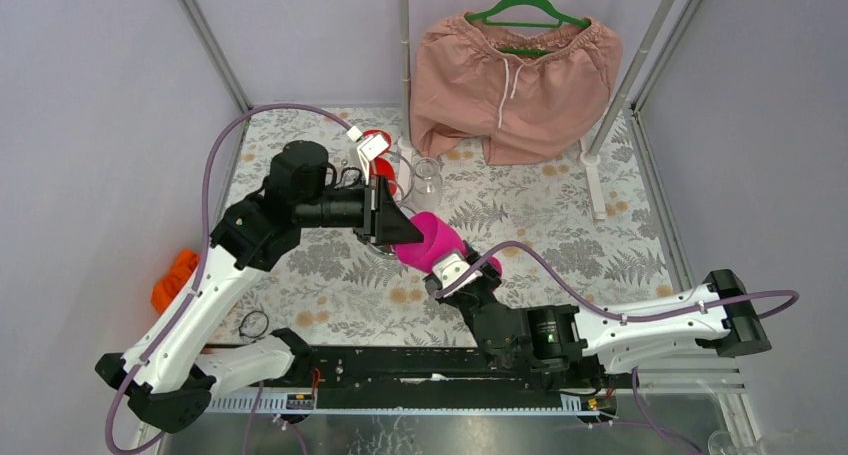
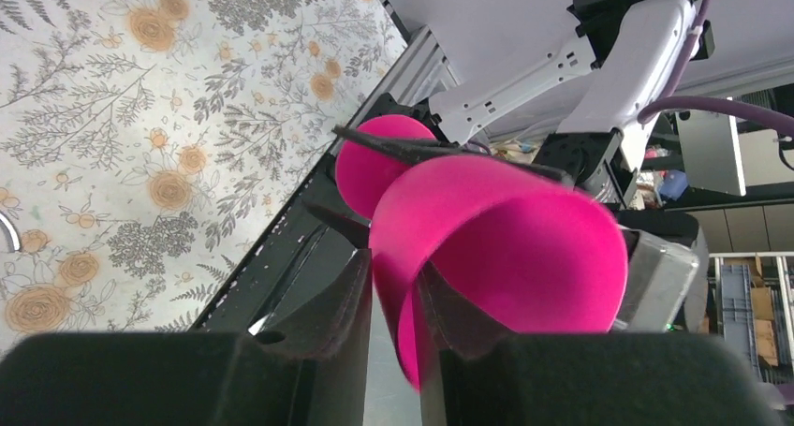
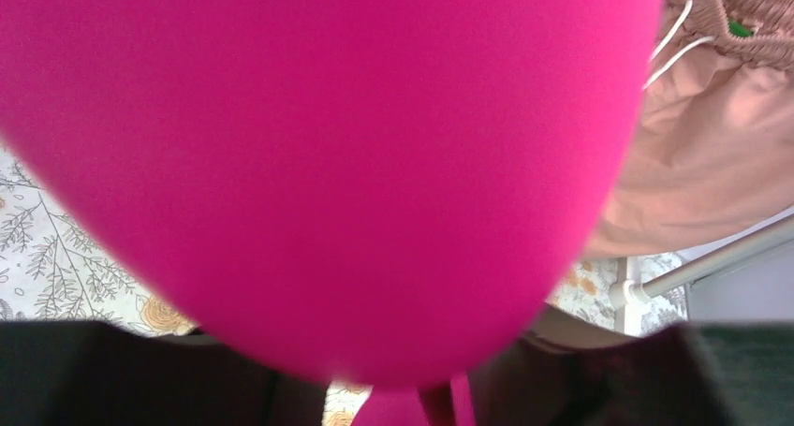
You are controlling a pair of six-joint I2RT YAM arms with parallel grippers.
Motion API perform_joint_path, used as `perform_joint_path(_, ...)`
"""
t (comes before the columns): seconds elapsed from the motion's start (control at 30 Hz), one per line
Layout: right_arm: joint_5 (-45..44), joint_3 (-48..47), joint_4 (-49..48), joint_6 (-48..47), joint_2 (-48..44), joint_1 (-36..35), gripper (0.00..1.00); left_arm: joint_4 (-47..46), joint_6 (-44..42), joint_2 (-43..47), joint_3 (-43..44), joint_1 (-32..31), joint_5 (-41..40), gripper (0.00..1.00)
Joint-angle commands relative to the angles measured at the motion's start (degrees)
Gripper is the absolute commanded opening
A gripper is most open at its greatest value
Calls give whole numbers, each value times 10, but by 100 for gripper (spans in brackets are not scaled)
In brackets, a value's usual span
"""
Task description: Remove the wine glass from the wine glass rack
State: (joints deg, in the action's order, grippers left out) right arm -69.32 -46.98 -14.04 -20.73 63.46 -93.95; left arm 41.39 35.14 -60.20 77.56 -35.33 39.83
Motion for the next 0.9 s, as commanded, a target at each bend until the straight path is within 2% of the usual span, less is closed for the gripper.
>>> perform_joint_path(0.0,-4,-50,-13,35,-12,3,62,4,8,-9,11,-11,-20,0)
perform_joint_path(0.03,-10,-56,-7,38,-14,3,65,11,6,-14,18,-11,-32,0)
perform_joint_path(0.13,-24,-71,5,40,-32,3,66,25,-5,-32,36,-11,-74,0)
perform_joint_path(0.23,-42,-80,20,52,-91,3,67,34,-12,-52,52,-12,-118,0)
perform_joint_path(0.37,-9,-109,152,130,-170,3,69,24,-11,-77,63,-12,-126,0)
perform_joint_path(0.43,-1,-111,187,154,-211,3,71,12,-8,-89,66,-13,-119,0)
perform_joint_path(0.6,-21,-127,275,230,-241,3,71,12,-11,-124,89,-27,-149,0)
perform_joint_path(0.67,-20,-119,260,228,-248,3,71,26,-19,-152,107,-50,-187,0)
perform_joint_path(0.87,-46,-141,252,211,-263,3,66,109,-58,-283,240,-192,-403,0)
